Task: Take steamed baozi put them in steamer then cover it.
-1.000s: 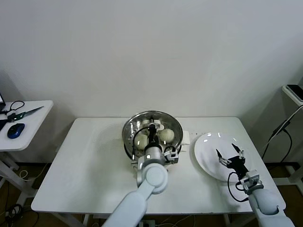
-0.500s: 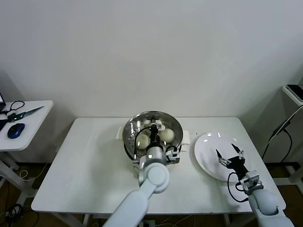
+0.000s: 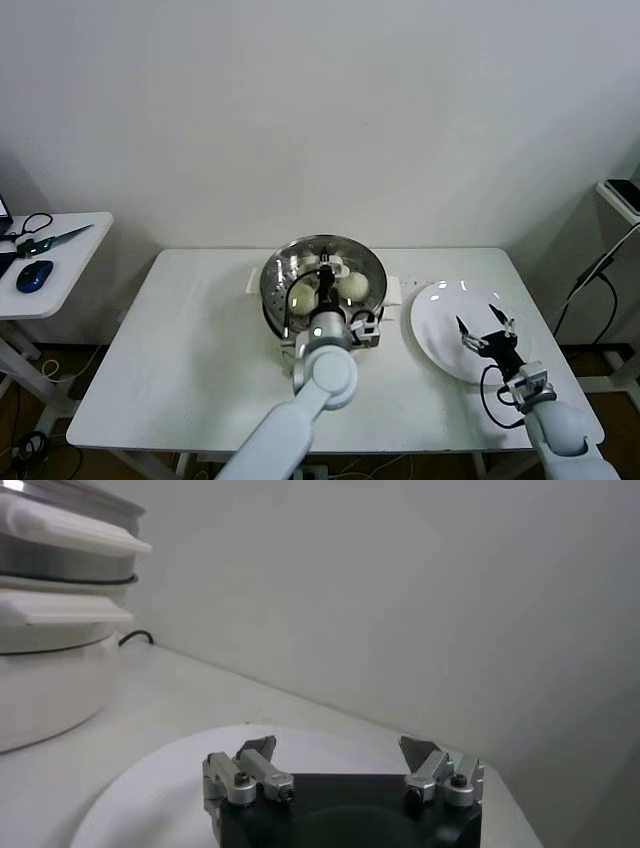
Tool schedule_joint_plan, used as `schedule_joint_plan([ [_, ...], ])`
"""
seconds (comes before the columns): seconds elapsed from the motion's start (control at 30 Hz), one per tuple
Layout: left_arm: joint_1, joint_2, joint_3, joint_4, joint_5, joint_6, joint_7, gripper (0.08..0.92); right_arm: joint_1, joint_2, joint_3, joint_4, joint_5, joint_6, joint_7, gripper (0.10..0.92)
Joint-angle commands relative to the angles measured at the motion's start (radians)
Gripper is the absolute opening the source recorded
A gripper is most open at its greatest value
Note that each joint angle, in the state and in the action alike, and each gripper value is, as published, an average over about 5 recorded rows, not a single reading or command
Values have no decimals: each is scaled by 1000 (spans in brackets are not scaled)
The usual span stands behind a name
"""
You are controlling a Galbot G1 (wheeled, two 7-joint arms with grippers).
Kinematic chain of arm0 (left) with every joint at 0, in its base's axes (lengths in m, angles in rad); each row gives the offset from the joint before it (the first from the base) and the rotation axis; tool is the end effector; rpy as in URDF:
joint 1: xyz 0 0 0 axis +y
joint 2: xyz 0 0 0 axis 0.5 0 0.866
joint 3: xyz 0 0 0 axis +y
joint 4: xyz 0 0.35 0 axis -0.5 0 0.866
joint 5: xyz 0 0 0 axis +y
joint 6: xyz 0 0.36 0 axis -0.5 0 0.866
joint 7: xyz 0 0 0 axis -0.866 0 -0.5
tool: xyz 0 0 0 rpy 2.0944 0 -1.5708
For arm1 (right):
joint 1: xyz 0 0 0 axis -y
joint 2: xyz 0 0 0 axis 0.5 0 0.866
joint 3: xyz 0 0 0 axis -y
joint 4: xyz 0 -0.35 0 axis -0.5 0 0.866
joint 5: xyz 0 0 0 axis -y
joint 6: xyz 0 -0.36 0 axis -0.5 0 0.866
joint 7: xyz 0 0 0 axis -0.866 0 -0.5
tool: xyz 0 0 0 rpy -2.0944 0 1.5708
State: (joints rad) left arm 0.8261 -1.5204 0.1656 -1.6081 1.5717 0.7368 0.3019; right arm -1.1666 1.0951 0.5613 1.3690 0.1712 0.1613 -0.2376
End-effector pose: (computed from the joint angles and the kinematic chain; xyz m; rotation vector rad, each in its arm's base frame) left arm 0.3471 -0.2115 -0.2783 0.0015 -2.1551 -2.1847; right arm 0.3060 -0.2052 -0.4086 0.2636 -2.9243 0.4327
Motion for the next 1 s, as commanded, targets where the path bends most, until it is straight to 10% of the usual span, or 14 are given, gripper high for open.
schedule_joint_plan([
  [0.03, 4, 9, -6, -21, -14, 49, 22, 147, 0, 1, 1, 1, -3, -1, -1, 823],
  [1.0, 318, 265, -137, -542, -258, 6, -44, 816, -13, 3, 20, 83, 54, -132, 25, 823],
])
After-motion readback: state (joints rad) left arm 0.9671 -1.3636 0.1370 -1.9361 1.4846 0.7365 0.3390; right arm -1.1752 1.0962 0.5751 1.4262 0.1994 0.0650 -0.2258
